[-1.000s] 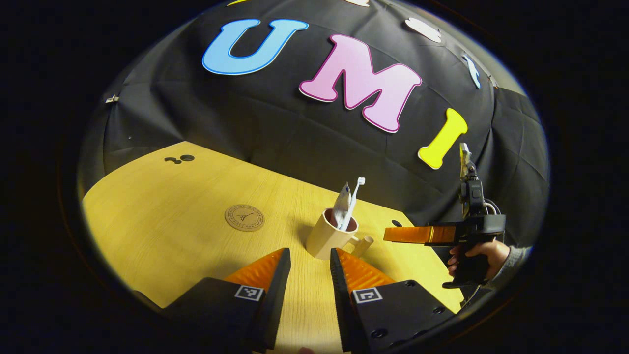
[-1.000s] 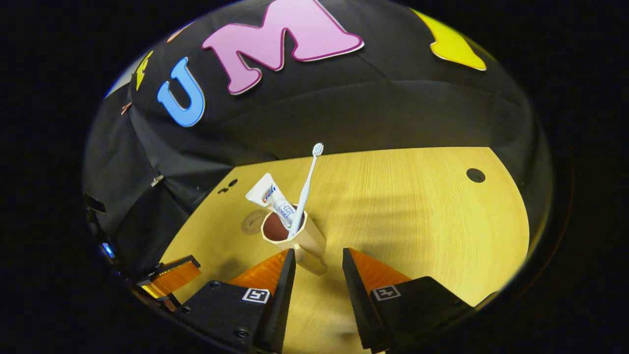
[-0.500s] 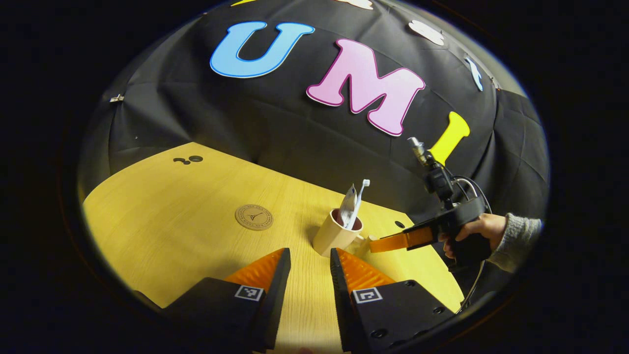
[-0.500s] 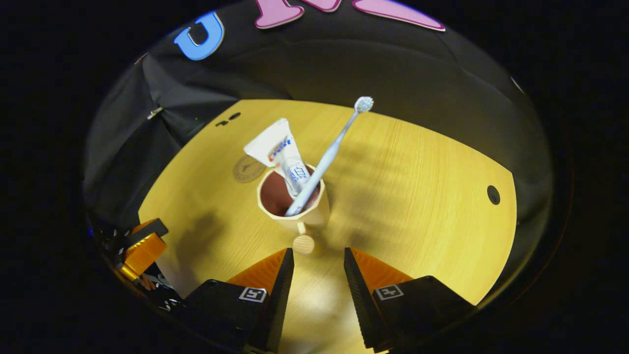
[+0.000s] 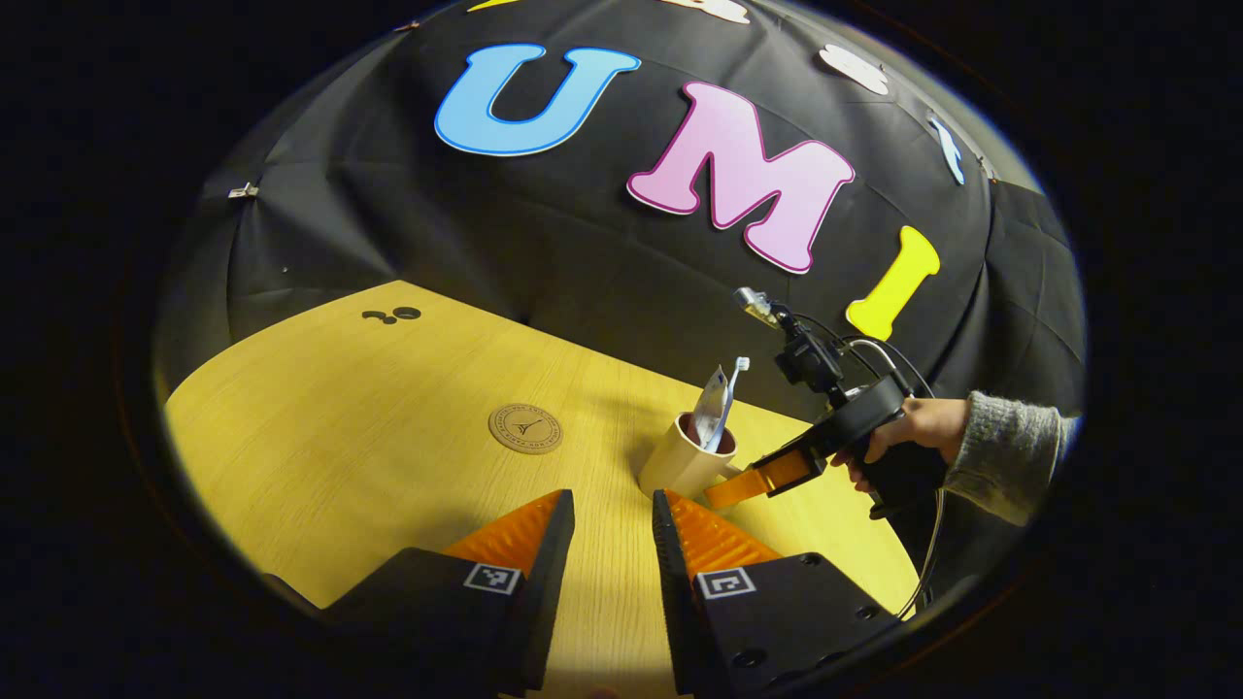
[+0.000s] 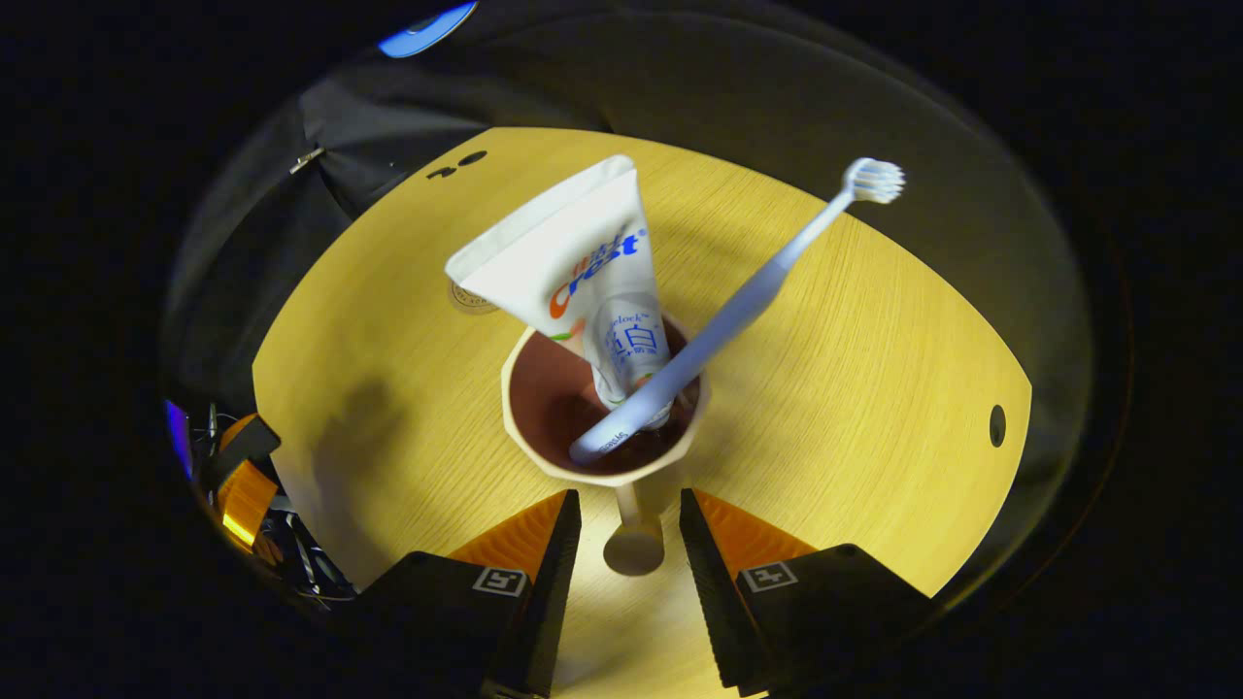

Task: Put the toothbrush and toothpaste on the desktop into the cup, then pick up the cup and place it on the coaster on the desktop.

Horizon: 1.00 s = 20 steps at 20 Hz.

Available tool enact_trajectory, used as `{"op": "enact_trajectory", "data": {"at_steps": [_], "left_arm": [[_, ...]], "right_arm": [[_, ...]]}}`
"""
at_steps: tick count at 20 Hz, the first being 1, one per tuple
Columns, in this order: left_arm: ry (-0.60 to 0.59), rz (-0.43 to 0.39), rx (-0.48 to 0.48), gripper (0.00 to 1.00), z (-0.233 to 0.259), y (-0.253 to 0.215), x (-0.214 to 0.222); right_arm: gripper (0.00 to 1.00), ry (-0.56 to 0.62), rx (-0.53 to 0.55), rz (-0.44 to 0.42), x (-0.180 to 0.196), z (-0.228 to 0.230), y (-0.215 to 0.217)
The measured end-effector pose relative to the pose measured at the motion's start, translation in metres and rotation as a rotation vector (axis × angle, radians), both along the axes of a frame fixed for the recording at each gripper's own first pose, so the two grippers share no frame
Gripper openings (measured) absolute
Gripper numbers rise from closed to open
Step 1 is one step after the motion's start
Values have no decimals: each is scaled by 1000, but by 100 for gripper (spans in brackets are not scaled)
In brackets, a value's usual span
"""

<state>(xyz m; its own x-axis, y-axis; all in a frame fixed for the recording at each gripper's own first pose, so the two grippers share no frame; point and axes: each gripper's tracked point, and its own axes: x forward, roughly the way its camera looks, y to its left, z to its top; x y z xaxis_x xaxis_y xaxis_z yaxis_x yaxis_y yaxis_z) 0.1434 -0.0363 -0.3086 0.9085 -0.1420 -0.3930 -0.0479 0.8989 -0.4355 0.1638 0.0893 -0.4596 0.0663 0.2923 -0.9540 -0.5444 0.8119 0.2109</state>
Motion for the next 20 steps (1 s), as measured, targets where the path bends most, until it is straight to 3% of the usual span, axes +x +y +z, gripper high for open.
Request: {"op": "enact_trajectory", "data": {"at_steps": [2,3,5,6,7,10,12,14,15,20], "left_arm": [[4,7,0,52,-2,3,-2],[5,10,1,52,-2,4,-2],[11,17,1,52,-4,8,-4],[13,21,-1,52,-6,10,-5],[15,25,-2,52,-6,12,-5],[17,36,-4,52,-7,18,-6],[19,42,-7,52,-8,21,-8],[22,46,-11,52,-10,24,-9],[23,48,-12,52,-9,25,-10],[19,51,-13,52,-8,31,-12]], "right_arm": [[64,20,-22,24,-2,-7,4],[74,25,-35,33,-2,-9,5],[55,33,-63,51,-1,-13,7],[54,33,-80,61,0,-17,7],[61,35,-93,69,0,-19,7],[60,30,-107,69,5,-23,11],[50,39,-112,56,5,-23,12],[28,46,-114,42,5,-22,11],[32,48,-114,44,4,-24,10],[31,38,-119,52,3,-17,6]]}}
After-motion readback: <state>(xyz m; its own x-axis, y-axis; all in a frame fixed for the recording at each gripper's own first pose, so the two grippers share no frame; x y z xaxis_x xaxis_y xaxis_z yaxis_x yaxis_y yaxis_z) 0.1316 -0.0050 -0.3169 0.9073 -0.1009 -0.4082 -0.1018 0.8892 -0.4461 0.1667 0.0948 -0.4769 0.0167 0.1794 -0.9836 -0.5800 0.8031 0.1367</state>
